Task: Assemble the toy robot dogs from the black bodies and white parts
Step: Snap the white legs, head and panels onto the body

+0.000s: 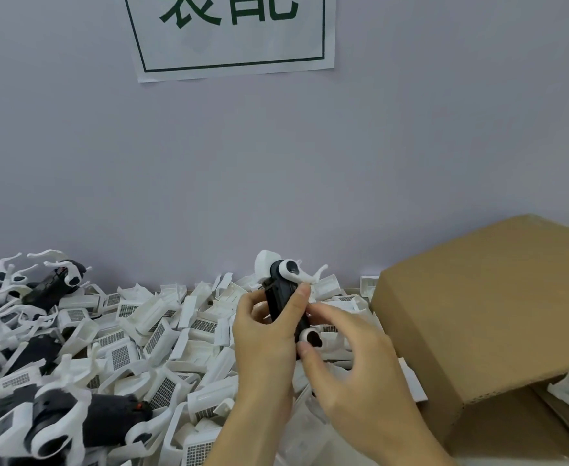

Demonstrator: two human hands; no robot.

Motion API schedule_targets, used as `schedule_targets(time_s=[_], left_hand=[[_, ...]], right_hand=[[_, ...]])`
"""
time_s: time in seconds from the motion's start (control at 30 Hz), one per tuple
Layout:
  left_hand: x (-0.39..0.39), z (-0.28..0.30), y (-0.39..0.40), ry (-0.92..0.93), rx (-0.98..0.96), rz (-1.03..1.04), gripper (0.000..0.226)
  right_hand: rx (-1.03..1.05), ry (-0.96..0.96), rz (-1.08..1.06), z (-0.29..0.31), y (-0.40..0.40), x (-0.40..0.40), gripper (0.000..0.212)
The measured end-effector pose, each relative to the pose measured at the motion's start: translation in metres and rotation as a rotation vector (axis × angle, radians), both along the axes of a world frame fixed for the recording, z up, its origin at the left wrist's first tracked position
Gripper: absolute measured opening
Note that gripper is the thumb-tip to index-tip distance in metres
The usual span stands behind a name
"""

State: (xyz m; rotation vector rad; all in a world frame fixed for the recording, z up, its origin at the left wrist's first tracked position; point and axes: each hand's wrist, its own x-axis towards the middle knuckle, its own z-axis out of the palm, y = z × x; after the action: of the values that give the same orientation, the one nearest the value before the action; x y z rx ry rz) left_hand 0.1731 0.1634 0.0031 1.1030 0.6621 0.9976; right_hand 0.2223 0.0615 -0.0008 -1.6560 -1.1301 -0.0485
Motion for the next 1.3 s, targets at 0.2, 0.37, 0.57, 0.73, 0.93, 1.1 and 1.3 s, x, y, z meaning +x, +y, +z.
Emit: schedule_targets(time_s=[0.2, 0.37, 0.57, 0.73, 0.93, 1.1, 1.3], left_hand=[[0.001, 0.006, -0.002, -0.107, -0.12, -0.084, 0.047], [0.001, 0.003, -0.005, -0.126, -0.036, -0.119, 0.01], [0.0, 0.008, -0.009, -0.174, -0.003, -0.203, 0.057], [-0.001, 0.006, -0.008, -0.098, -0.01, -0.399, 0.05], [0.0, 0.001, -0.002, -0.058, -0.041, -0.311, 0.041], [-0.001, 0.002, 0.003, -0.046, -0.074, -0.178, 0.035], [-0.001, 0.002, 0.003, -0.029, -0.085, -0.179, 0.034]], right_hand=[[0.029, -0.02, -0.129, -0.001, 0.002, 0.002, 0.036], [0.183, 0.317, -0.003, -0.001, 0.0, 0.008, 0.03], [0.349, 0.784, 0.102, 0.003, 0.001, 0.012, 0.024], [0.257, 0.953, 0.208, 0.0, -0.002, 0.015, 0.029], [0.066, 0.747, 0.089, -0.002, -0.003, 0.019, 0.025], [-0.089, 0.229, -0.265, -0.006, -0.019, 0.044, 0.013], [-0.837, -0.293, -0.288, -0.006, -0.026, 0.037, 0.017]])
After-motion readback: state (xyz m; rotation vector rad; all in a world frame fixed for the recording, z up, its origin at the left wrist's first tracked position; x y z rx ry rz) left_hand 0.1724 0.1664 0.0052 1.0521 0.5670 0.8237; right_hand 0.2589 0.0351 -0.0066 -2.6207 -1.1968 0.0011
